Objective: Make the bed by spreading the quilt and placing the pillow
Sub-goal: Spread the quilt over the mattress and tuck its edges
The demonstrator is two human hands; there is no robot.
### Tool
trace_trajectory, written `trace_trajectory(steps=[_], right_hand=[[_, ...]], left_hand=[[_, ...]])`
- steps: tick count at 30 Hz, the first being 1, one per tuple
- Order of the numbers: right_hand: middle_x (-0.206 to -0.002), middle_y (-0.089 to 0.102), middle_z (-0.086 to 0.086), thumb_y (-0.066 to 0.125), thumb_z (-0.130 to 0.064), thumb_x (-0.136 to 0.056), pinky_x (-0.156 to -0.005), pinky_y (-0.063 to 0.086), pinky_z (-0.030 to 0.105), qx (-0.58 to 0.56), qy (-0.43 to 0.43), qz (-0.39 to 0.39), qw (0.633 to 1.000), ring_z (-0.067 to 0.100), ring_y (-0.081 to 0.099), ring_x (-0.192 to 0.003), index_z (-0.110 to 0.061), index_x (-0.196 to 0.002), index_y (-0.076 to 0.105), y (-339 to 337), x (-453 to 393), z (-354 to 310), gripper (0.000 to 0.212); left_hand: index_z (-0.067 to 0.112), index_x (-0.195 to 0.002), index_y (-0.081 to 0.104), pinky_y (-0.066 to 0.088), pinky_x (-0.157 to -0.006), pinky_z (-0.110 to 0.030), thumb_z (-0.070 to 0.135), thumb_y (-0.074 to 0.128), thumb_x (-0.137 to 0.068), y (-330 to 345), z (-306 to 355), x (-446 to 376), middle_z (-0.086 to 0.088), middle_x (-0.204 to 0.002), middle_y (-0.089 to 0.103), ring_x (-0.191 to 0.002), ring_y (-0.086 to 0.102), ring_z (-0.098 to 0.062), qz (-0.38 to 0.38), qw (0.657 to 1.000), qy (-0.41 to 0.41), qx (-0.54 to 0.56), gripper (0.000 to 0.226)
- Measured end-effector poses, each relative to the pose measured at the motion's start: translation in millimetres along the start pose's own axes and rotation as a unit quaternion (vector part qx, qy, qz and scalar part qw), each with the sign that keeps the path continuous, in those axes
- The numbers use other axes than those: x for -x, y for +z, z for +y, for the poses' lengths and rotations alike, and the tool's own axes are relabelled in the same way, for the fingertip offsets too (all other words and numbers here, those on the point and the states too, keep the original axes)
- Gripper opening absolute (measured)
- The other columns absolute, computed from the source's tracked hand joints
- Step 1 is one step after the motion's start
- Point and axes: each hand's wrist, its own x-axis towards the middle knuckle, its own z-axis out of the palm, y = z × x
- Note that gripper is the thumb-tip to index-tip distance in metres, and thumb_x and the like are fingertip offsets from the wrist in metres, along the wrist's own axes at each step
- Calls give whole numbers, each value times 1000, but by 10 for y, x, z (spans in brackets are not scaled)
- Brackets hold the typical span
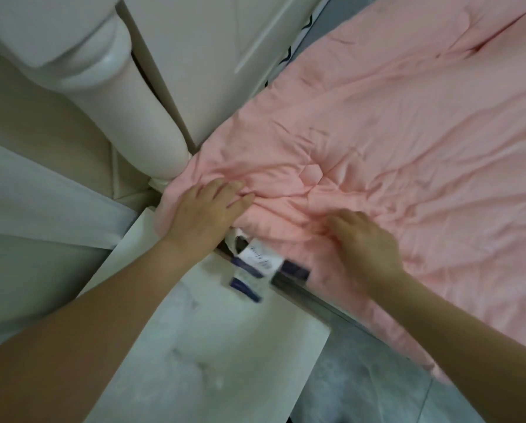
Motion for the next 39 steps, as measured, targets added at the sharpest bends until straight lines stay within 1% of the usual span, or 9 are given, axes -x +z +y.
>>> trace_trajectory(steps=[2, 4, 8, 12, 16, 24, 32, 36, 39], right_hand=[[-107, 63, 11, 57, -7, -80, -57, 52, 42, -16, 89, -1, 996, 35, 61, -91, -10, -110, 63, -151, -98, 91, 31], [-120, 58, 10, 50, -8, -84, -68, 52, 45, -26, 94, 0, 995, 35, 56, -101, -11, -122, 55, -198, -98, 89, 39], [-131, 53, 12, 62, -33, -82, -86, 50, 44, -32, 18, -26, 999, 34, 55, -112, -9, -127, 49, -118, 3, -217, 53], [-147, 35, 18, 62, -69, -61, -106, 31, 59, 5, 30, -53, 998, 38, 36, -135, -14, -138, 36, 178, 70, -664, 98], [-155, 13, 21, 58, -81, -48, -109, 14, 63, 47, 52, -77, 995, 39, 12, -143, -16, -144, 18, 524, 113, -908, 122], [-147, 37, 17, 72, -67, -52, -108, 8, 57, 96, 9, 20, 995, 29, 24, -136, -16, -139, 39, 785, 105, -547, 106], [-129, 57, 14, 85, -15, -47, -93, 46, 56, 64, 1, 22, 998, 34, 56, -116, -16, -125, 49, 592, -73, -493, 86], [-121, 61, 17, 82, -2, -49, -76, 54, 48, 8, 0, 74, 997, 37, 63, -101, -10, -122, 53, 366, -156, -436, 79], [-122, 61, 18, 80, 1, -48, -80, 52, 51, 28, -38, 82, 996, 39, 62, -103, -8, -122, 54, 396, -76, -428, 79]], left_hand=[[17, -117, 62, 52, -70, -41, 32, 54, -71, -51, 10, 3, -11, -120, 63, -101, 62, -34, -1, 999, 0, 49, 48], [18, -122, 60, 51, -78, -42, 41, 74, -57, -31, -10, 57, -11, -129, 56, -111, 57, -33, -64, 996, 11, 67, 70], [32, -145, 25, 24, -112, -45, 45, 76, -61, -86, -122, 140, 3, -157, 9, -142, 14, -22, -197, 973, 4, 117, 99], [33, -142, 22, 24, -112, -51, 56, 77, -56, -170, -239, 306, 1, -157, 13, -141, 17, -23, -146, 985, 19, 89, 105], [32, -145, 17, 17, -113, -53, 65, 77, -48, -138, -256, 413, -1, -157, 12, -143, 12, -26, -140, 987, -26, 75, 119], [36, -144, 12, 12, -110, -63, 71, 75, -36, 101, 52, 267, -5, -156, 2, -142, 4, -28, -129, 982, -115, 77, 130], [30, -142, 25, 37, -98, -59, 29, 80, -59, 91, 151, 39, -11, -149, 34, -132, 37, -37, -34, 996, -79, -5, 100], [22, -126, 53, 47, -90, -50, 10, 56, -76, 17, 153, -41, -7, -136, 52, -116, 54, -35, 69, 997, -37, 7, 52], [20, -119, 61, 48, -90, -47, 11, 44, -85, 109, 191, 58, -6, -130, 58, -113, 58, -33, 106, 994, -5, -4, 39]])
